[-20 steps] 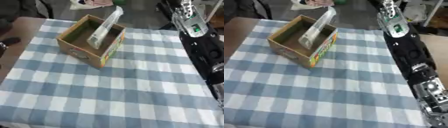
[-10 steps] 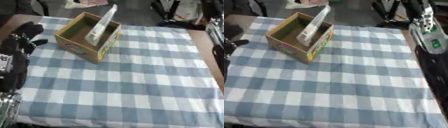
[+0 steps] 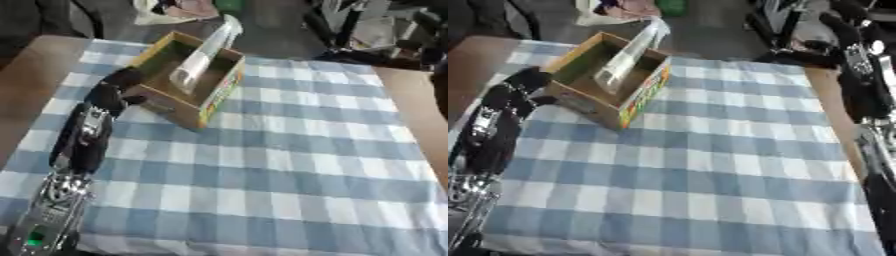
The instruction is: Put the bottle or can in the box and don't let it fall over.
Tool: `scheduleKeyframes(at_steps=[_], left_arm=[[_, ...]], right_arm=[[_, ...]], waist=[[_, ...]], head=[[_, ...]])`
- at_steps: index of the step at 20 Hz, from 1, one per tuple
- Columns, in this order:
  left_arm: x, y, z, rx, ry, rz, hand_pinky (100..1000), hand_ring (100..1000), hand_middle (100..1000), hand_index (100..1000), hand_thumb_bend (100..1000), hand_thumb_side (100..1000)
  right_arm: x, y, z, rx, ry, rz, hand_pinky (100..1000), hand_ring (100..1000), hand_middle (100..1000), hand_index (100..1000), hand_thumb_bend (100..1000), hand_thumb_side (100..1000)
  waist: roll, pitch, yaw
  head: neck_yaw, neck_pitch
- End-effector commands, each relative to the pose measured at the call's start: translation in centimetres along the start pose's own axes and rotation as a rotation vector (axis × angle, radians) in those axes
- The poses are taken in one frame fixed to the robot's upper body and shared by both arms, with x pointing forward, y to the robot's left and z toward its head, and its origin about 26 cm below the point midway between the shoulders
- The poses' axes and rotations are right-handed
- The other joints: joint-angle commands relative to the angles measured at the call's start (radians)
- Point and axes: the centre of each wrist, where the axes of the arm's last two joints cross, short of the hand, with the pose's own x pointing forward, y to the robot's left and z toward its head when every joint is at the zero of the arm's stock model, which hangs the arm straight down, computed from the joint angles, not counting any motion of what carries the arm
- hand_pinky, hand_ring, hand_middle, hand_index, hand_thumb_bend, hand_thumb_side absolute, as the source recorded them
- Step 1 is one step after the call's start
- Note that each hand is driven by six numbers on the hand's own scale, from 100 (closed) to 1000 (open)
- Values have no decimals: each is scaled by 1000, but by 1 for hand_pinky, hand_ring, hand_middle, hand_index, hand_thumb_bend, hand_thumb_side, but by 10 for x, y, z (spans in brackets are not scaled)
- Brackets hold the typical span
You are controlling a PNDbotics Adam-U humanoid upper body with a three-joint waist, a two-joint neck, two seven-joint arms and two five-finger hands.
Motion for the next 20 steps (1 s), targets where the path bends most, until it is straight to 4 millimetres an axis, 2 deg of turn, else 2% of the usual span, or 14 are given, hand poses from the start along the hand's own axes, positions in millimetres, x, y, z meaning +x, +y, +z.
scheduleKeyframes(at_steps=[1, 5, 8, 11, 14, 17, 20], left_arm=[[1, -4, -1, -11, -9, -11, 803, 915, 801, 902, 274, 976], [-2, -9, 2, -15, -2, -3, 808, 921, 804, 904, 256, 994], [-3, -13, 1, -5, -4, 7, 808, 922, 804, 903, 250, 1000], [-4, -13, 1, 6, -5, 10, 807, 920, 803, 902, 250, 1000], [-6, -16, 2, 10, 7, 18, 807, 920, 802, 902, 248, 1000], [-11, -17, 5, 8, 31, 24, 806, 919, 800, 900, 228, 1000], [-15, -20, 7, 10, 54, 31, 805, 918, 798, 898, 224, 1000]], right_arm=[[10, 3, 6, 29, -12, 21, 785, 1000, 989, 1000, 100, 729], [14, 13, 29, 34, 21, 8, 777, 1000, 983, 1000, 100, 748], [20, 15, 31, 33, 26, 5, 775, 1000, 980, 1000, 100, 751], [22, 15, 31, 28, 33, 9, 773, 1000, 975, 1000, 100, 751], [20, 15, 33, 18, 50, 3, 772, 1000, 973, 1000, 100, 746], [15, 18, 40, 8, 79, -12, 770, 1000, 972, 1000, 100, 746], [11, 21, 46, 13, 103, -21, 769, 1000, 972, 1000, 100, 746]], waist=[[10, -4, -8], [31, 16, -40], [51, 37, -80], [56, 45, -113], [50, 37, -119], [37, 11, -123], [25, -3, -126]], head=[[18, 6], [23, 6], [34, 6], [47, 6], [56, 6], [62, 6], [69, 6]])
